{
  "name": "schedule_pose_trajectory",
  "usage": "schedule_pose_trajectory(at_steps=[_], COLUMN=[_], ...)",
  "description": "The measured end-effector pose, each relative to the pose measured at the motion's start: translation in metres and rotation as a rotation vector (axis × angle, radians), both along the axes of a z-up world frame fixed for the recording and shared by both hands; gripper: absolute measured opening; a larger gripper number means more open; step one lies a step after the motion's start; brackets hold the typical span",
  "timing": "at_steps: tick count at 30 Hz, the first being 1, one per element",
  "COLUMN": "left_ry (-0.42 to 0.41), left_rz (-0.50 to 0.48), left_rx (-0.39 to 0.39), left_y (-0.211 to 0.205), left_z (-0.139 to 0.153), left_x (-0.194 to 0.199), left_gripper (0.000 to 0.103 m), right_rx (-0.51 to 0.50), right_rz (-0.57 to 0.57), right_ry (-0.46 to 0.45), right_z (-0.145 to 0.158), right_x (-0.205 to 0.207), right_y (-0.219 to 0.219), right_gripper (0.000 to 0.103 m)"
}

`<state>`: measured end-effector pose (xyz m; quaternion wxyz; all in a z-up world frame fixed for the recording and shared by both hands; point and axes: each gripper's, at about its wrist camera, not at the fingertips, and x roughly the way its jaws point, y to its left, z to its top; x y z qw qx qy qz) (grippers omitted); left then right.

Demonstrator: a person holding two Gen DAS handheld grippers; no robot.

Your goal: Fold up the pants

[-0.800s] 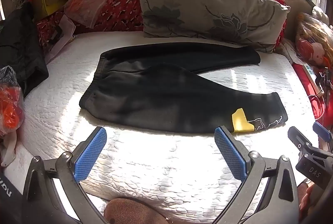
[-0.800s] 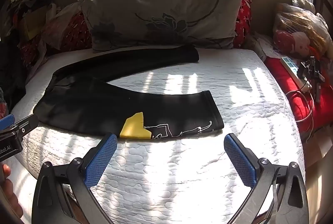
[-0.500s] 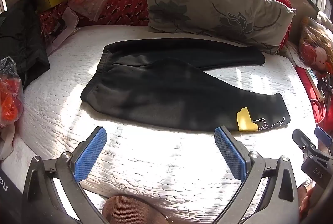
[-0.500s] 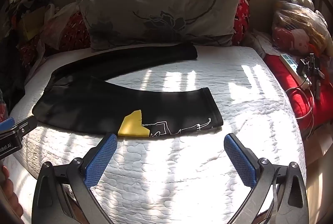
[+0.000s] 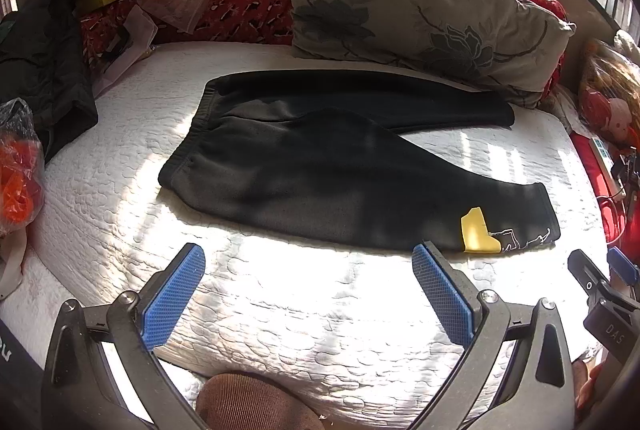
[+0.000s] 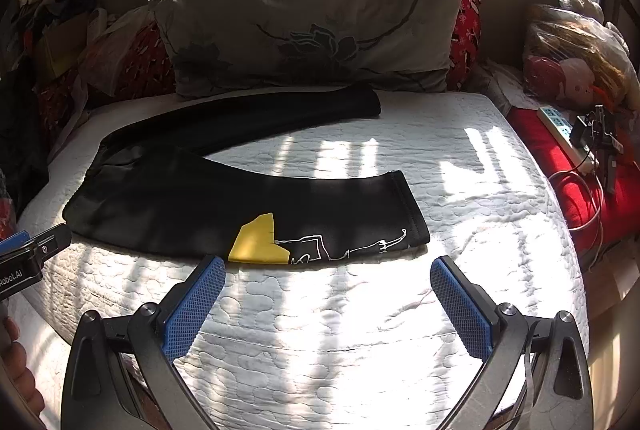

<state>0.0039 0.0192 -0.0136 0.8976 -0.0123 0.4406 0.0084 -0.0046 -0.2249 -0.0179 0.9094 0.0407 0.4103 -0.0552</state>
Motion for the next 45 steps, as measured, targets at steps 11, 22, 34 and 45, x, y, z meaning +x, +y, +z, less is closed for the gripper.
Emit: schedule_pose_trajectory(at_steps=[11, 22, 34, 45], left_ry=[-0.019, -0.031, -0.03, -0.022], left_rz=[-0.012, -0.03, -0.031, -0.036], left_rx=[0.012, 0.025, 0.025, 0.027], left_y=[-0.004, -0.009, -0.01, -0.014], left_z=[0.002, 0.005, 0.005, 0.003], left_x=[-0.003, -0.005, -0.005, 0.0], left_gripper=[0.103, 0.103, 0.103, 0.103], right_rx=[0.008, 0.009, 0.012, 0.011], right_rz=[-0.01, -0.009, -0.011, -0.01], right_ry=[-0.003, 0.002, 0.008, 0.019], right_z=[0.0, -0.002, -0.003, -0.007], right_x=[-0.001, 0.0, 0.001, 0.004], right_y=[-0.004, -0.003, -0.004, -0.003], right_gripper=[0.103, 0.103, 0.103, 0.103])
